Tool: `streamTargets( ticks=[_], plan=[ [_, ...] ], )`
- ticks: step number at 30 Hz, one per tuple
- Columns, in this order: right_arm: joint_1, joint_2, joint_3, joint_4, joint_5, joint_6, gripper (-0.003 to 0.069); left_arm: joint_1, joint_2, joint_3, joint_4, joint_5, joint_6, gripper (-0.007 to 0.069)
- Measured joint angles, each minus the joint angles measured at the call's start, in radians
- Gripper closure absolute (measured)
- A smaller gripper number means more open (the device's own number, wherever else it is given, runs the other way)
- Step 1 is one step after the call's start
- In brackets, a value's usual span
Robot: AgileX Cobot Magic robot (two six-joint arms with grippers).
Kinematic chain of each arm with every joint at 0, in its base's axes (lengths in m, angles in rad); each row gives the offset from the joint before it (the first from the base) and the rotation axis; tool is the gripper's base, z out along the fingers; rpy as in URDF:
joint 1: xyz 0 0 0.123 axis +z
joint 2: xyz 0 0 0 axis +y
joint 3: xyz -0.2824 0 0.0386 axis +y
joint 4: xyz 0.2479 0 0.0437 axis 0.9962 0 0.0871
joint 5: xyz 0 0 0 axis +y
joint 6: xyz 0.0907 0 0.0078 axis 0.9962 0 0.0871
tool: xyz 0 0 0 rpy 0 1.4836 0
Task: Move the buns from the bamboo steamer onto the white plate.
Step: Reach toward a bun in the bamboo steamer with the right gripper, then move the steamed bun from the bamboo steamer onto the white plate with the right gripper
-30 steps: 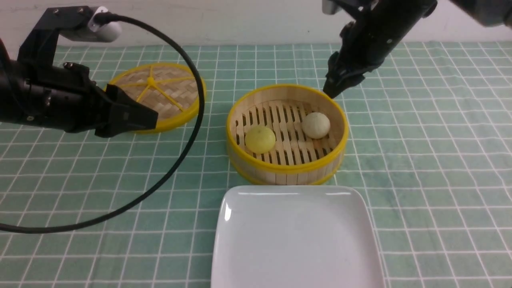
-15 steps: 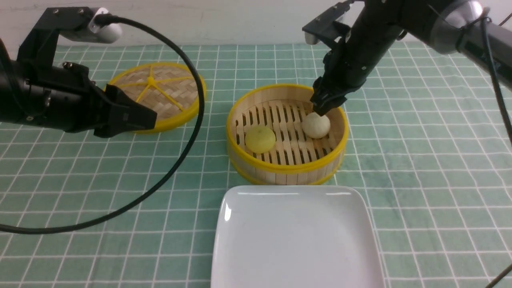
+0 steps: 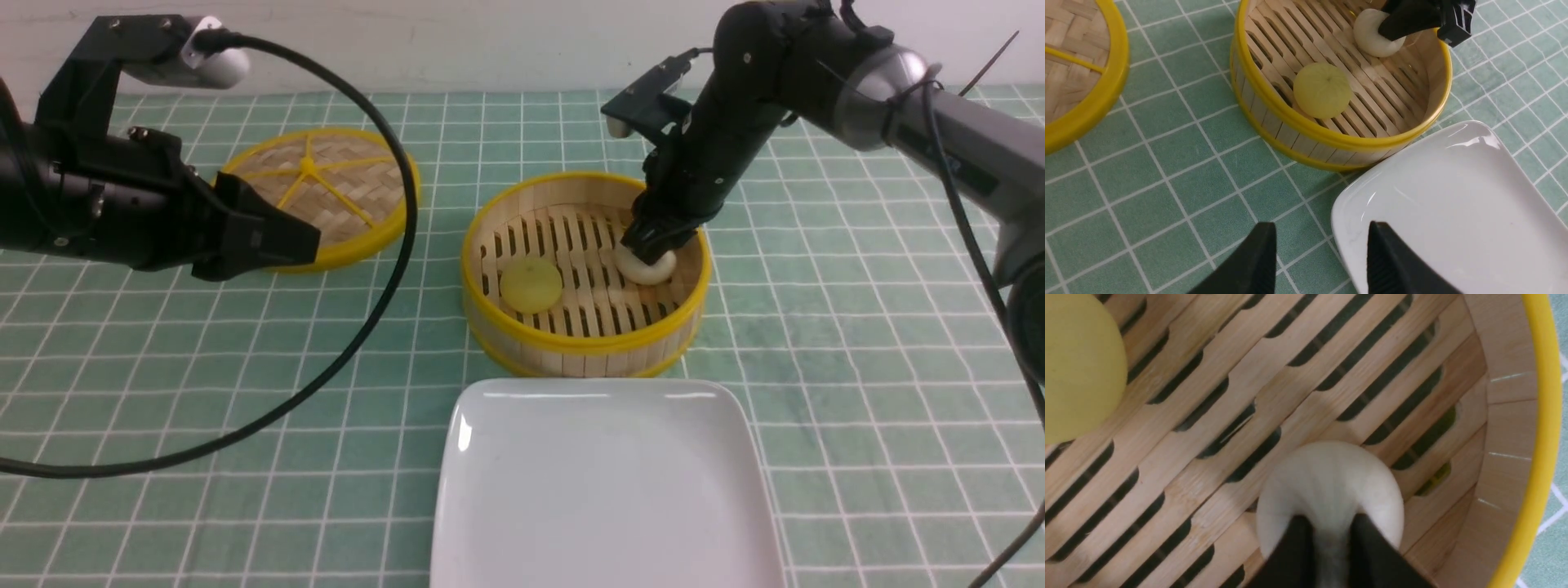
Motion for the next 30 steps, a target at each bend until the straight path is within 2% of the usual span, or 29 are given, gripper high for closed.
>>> streamTargets(
  ticks=[2,10,12,18,20,23,30],
  plan=[
    [0.0,-0.001,-0.001,0.0,0.0,-0.001,0.0634,0.0,0.0,0.0,0.0,-0.003,0.0,0.0291],
    [0.019,-0.105,-0.101,-0.008,0.118,-0.006,0.0636,0.0,0.0,0.0,-0.002,-0.008,0.0,0.0291],
    [0.028,-0.204,-0.171,0.019,0.135,0.049,0.0636,0.0,0.0,0.0,-0.012,-0.011,0.0,0.0291],
    [0.03,-0.389,-0.2,0.077,0.152,0.244,0.0636,0.0,0.0,0.0,-0.049,-0.026,0.0,0.0291],
    [0.03,-0.456,-0.163,0.106,0.154,0.309,0.0636,0.0,0.0,0.0,-0.072,-0.034,0.0,0.0291],
    [0.03,-0.518,-0.074,0.132,0.155,0.341,0.0636,0.0,0.0,0.0,-0.077,-0.035,0.0,0.0291],
    [0.03,-0.704,0.385,0.164,0.16,0.329,0.0636,0.0,0.001,0.0,-0.09,-0.035,0.001,0.0291]
  ],
)
